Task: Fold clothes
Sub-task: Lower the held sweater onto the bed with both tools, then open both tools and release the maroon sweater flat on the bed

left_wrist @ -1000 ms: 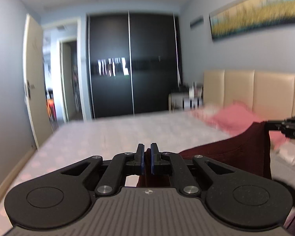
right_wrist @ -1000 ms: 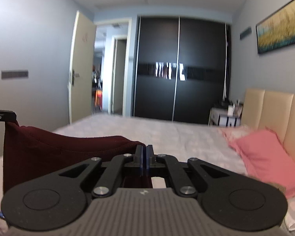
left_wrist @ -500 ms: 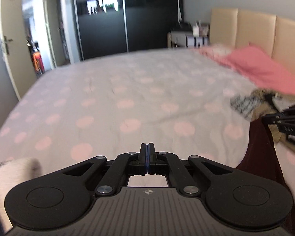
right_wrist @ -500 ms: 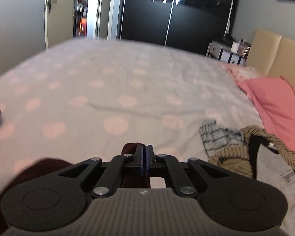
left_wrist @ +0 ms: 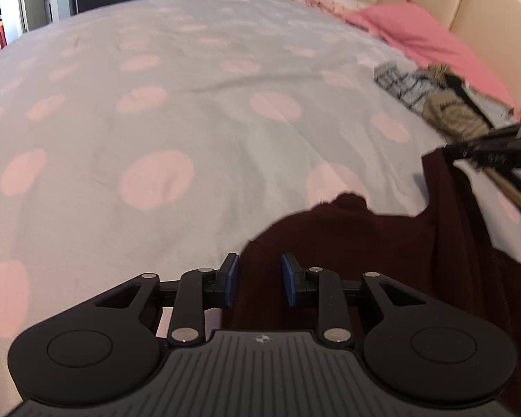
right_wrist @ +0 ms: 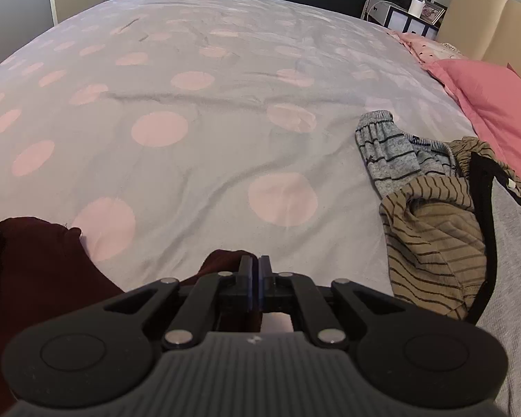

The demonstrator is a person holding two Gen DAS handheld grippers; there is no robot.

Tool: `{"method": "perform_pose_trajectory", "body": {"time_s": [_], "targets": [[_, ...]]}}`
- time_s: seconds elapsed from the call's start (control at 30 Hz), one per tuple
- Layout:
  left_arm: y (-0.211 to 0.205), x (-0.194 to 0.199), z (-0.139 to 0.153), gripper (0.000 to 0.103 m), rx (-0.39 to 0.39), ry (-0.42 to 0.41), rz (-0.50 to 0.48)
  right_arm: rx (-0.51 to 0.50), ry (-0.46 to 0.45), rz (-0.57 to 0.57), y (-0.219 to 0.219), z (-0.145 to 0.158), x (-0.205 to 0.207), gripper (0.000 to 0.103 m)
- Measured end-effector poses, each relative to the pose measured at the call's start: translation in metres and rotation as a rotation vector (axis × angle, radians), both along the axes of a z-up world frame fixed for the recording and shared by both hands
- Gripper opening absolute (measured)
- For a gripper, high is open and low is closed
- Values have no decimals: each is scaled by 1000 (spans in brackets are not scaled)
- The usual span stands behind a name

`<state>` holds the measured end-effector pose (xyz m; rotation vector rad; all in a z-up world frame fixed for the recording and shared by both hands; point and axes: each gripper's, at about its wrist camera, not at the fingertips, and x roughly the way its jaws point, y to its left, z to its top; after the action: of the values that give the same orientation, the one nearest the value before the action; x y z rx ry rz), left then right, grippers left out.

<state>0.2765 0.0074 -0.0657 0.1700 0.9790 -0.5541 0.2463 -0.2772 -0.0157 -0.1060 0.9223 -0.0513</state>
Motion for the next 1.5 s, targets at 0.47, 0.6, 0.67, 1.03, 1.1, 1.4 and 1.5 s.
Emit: {"method": "perform_pose_trajectory", "body": {"time_s": [0.47, 0.6, 0.67, 1.03, 1.1, 1.4, 1.5], "targets": [[63, -20, 92, 5, -88, -184, 319, 33, -125, 13, 2, 46, -22, 4], [79, -14, 106, 5, -78, -239, 390, 45, -190, 42, 18, 63, -10, 4], [79, -6, 101, 5, -64, -244, 401, 45, -212, 47, 27, 67, 1, 4], [68, 38, 25, 7, 36, -90, 362, 33, -46, 14, 48, 0, 62, 4], [71, 40, 21, 16, 42, -60, 372, 45, -30, 13, 45, -5, 65, 9], [88, 6, 61, 40, -25, -87, 428, 93, -60, 6, 21, 30, 33, 39], [88, -21, 76, 40, -50, -100, 427, 110, -63, 0, 8, 43, 5, 39]]}}
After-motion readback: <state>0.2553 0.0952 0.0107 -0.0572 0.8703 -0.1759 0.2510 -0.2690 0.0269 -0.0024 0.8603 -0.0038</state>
